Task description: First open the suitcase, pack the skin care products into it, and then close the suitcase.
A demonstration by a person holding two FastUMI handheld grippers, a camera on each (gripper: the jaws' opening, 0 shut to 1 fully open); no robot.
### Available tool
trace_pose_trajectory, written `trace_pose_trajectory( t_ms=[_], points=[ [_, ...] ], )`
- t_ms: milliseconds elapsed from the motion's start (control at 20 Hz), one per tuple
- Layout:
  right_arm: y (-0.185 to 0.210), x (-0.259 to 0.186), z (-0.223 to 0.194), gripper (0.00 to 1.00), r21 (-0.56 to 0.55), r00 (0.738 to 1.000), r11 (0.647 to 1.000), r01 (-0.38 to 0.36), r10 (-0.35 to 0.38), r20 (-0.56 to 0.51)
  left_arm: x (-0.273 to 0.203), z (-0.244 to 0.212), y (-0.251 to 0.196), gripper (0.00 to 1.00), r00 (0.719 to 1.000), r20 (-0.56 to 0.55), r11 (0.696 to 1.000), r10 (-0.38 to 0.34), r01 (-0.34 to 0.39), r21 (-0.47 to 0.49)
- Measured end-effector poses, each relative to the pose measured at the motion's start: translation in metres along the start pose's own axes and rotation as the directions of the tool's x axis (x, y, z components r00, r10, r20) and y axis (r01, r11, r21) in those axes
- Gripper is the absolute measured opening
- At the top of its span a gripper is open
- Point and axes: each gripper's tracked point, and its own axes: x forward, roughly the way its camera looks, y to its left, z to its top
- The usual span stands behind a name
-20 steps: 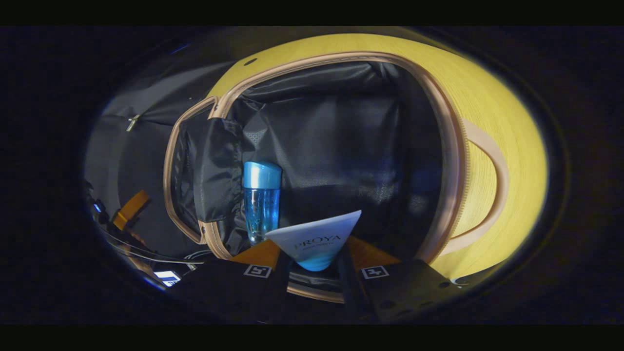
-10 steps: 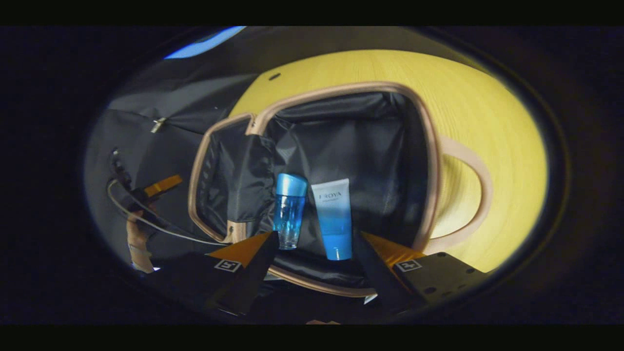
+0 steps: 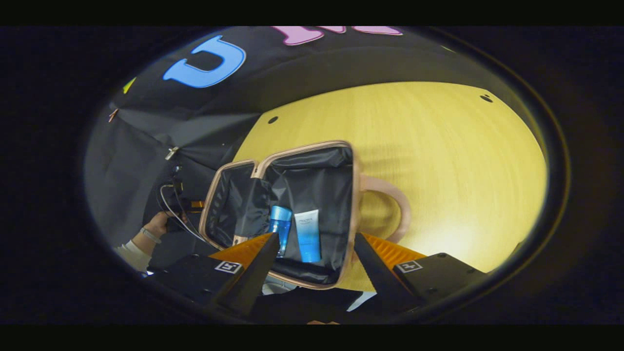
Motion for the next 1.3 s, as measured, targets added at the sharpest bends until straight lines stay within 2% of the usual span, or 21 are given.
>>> trace_pose_trajectory(
  t_ms=[50,100,150,200,300,350,400,500,700,750,850,900,1000,1150,1300],
  points=[
    [0.000,-0.004,-0.001,0.98,0.016,1.000,1.000,-0.001,0.001,0.007,-0.015,0.009,-0.006,0.54,0.999,0.033,1.000,-0.029,0.029,0.005],
    [-0.001,-0.007,-0.001,0.97,0.024,1.000,1.000,-0.004,0.004,0.016,0.004,0.004,-0.006,0.36,0.999,0.042,1.000,-0.027,0.026,0.011],
    [-0.003,-0.009,-0.003,0.98,0.025,1.000,1.000,0.000,-0.001,0.019,0.000,0.004,-0.007,0.17,0.999,0.039,0.999,-0.034,0.033,0.012],
    [-0.007,-0.010,-0.006,0.97,0.025,1.000,1.000,0.009,-0.009,0.020,-0.002,0.006,-0.006,0.14,0.998,0.050,0.999,-0.042,0.042,0.006],
    [-0.016,-0.016,-0.005,0.97,0.022,0.999,0.999,0.026,-0.027,0.030,-0.012,0.014,-0.009,0.13,0.993,0.103,0.998,-0.066,0.066,-0.003],
    [-0.018,-0.019,-0.003,0.97,0.027,0.999,0.999,0.028,-0.029,0.042,-0.021,0.015,-0.011,0.10,0.989,0.124,0.996,-0.086,0.086,0.004],
    [-0.020,-0.021,0.000,0.98,0.033,0.998,0.999,0.027,-0.028,0.057,-0.033,0.018,-0.014,0.12,0.984,0.145,0.994,-0.106,0.105,0.017],
    [-0.023,-0.028,0.005,0.97,0.046,0.996,0.999,0.020,-0.024,0.082,-0.057,0.026,-0.019,0.11,0.971,0.196,0.991,-0.135,0.128,0.047],
    [-0.025,-0.039,0.013,0.98,0.030,0.994,1.000,-0.009,0.006,0.109,-0.122,0.042,-0.027,0.09,0.932,0.315,0.983,-0.181,0.161,0.089],
    [-0.026,-0.045,0.017,0.98,0.010,0.992,1.000,-0.015,0.014,0.122,-0.153,0.047,-0.028,0.09,0.915,0.353,0.980,-0.196,0.169,0.107],
    [-0.027,-0.067,0.024,0.98,-0.051,0.985,0.998,-0.038,0.046,0.164,-0.249,0.057,-0.039,0.08,0.858,0.437,0.962,-0.271,0.237,0.133],
    [-0.028,-0.073,0.024,0.98,-0.069,0.983,0.997,-0.044,0.056,0.173,-0.276,0.061,-0.041,0.08,0.840,0.458,0.957,-0.290,0.250,0.147],
    [-0.035,-0.086,0.023,0.98,-0.097,0.980,0.993,-0.061,0.078,0.186,-0.320,0.049,-0.075,0.08,0.799,0.495,0.940,-0.342,0.285,0.189],
    [-0.053,-0.109,0.022,0.97,-0.111,0.975,0.991,-0.070,0.091,0.201,-0.363,0.040,-0.141,0.08,0.744,0.516,0.905,-0.425,0.346,0.246],
    [-0.072,-0.133,0.022,0.97,-0.135,0.968,0.989,-0.057,0.088,0.233,-0.382,0.021,-0.201,0.08,0.705,0.506,0.867,-0.497,0.389,0.311]
  ],
)
